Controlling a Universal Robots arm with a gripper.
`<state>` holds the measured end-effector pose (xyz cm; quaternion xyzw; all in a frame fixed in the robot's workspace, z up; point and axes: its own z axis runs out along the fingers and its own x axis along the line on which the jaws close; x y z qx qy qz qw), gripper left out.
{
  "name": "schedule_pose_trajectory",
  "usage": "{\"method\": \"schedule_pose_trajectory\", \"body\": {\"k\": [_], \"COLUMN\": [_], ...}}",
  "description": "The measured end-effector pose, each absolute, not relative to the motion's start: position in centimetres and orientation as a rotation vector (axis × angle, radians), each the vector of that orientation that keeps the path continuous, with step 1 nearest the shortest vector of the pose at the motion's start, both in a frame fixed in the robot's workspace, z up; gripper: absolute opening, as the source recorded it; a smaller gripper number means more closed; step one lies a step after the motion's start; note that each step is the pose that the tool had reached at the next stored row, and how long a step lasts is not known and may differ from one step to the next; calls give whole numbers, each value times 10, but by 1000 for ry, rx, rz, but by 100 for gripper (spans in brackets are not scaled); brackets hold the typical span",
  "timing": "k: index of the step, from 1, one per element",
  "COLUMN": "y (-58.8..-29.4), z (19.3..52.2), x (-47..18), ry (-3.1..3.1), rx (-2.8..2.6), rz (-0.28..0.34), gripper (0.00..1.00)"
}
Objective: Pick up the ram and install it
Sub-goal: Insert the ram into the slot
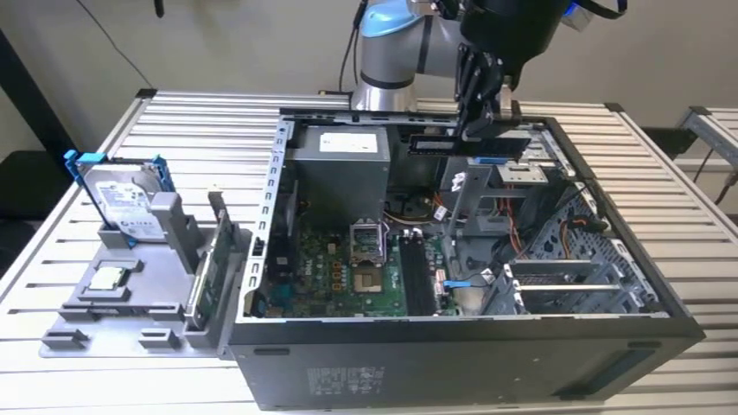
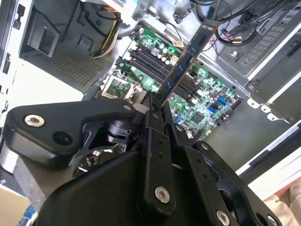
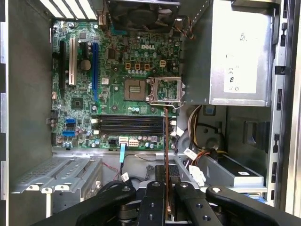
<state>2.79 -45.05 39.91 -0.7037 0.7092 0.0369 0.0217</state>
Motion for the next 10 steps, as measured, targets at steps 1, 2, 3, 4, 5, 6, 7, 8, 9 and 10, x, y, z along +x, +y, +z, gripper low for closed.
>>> {"method": "schedule_pose_trajectory", "body": {"k": [1,2,3,4,5,6,7,8,9,10], "y": [-450,-451,-450,-450,-450,-450,-450,-450,-451,-451], "z": [399,399,399,399,399,399,399,399,399,399], "x": [28,28,28,28,28,28,28,28,28,28], "ry": [2212,2223,2235,2248,2260,2272,2284,2294,2303,2313], "rx": [-2166,-2154,-2140,-2127,-2113,-2099,-2086,-2075,-2064,-2052], "rz": [114,113,113,113,112,112,111,111,111,110], "gripper": [15,15,15,15,15,15,15,15,15,15]}}
